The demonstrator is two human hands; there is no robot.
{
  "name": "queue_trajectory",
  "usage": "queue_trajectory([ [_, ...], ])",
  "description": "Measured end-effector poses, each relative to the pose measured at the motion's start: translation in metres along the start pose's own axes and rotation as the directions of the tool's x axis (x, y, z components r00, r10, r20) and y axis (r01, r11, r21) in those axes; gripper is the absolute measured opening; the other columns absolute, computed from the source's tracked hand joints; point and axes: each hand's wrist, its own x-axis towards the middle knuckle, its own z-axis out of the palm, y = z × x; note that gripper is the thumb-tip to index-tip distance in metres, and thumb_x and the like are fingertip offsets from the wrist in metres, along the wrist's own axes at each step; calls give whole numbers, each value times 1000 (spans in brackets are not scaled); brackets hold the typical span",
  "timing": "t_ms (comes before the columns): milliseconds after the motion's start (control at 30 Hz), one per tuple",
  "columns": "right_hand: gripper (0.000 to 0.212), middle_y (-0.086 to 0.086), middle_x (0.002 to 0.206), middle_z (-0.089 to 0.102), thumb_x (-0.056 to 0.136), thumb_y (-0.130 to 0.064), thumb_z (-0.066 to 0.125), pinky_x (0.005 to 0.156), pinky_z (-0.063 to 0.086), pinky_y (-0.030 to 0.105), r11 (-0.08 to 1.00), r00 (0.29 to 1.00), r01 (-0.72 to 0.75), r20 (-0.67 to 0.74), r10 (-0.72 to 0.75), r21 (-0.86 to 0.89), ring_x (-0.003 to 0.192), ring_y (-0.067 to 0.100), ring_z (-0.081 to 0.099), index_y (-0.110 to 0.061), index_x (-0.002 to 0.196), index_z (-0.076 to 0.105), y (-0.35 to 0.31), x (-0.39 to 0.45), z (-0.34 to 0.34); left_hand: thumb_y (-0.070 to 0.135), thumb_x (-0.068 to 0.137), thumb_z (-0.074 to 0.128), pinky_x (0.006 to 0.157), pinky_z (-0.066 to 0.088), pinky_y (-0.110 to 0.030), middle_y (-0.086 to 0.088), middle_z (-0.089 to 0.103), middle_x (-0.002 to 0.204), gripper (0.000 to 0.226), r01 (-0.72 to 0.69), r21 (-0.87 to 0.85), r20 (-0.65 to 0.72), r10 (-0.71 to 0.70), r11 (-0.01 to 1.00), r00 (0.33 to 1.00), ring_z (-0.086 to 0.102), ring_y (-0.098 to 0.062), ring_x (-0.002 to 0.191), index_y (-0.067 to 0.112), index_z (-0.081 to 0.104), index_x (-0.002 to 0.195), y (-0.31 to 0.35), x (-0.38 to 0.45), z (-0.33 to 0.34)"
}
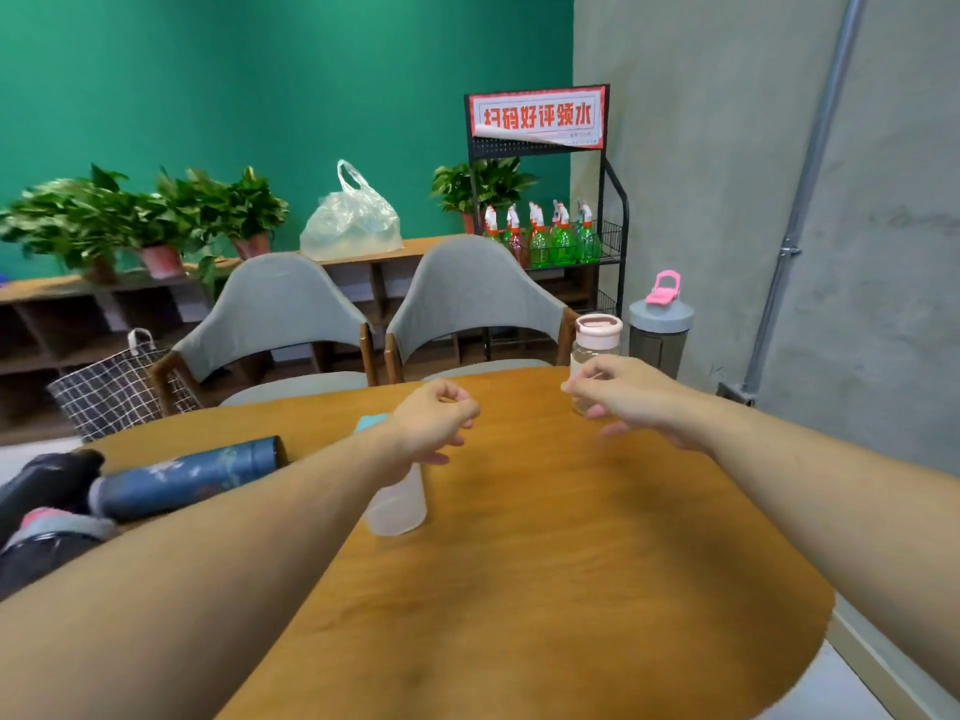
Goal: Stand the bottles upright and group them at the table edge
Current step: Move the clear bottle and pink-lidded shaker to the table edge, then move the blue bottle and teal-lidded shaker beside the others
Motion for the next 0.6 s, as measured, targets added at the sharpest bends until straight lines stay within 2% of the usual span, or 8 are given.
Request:
queue_trajectory([
  [133,24,1,126,56,95,-38,61,73,58,32,998,997,68,48,-67,-10,100,16,64,-26,115,61,-33,-22,35,30,93,58,72,52,-33,-3,67,107,26,17,12,-36,-16,1000,999,62,-17,88,17,58,116,-28,-42,-41],
  [300,32,1,127,52,95,-37,62,78,60,36,993,989,114,102,-109,-39,98,17,65,-31,124,54,-63,-38,71,35,93,58,80,56,-39,-4,67,108,19,110,-3,-112,-110,994,988,66,-20,95,24,55,109,-64,-78,-90],
  [500,40,1,120,55,94,-40,63,70,59,32,991,985,120,129,-112,-58,95,17,66,-34,130,47,-92,-37,109,38,94,58,85,58,-44,-9,66,112,32,234,-70,-109,-241,970,964,67,-24,99,21,52,120,-99,-88,-132],
  [600,52,2,118,56,93,-42,63,74,60,36,990,985,99,150,-83,-104,95,18,65,-35,138,39,-103,-30,125,46,95,55,83,59,-44,-12,63,114,49,309,-203,-97,-333,929,938,65,-27,101,17,45,133,-108,-79,-146],
])
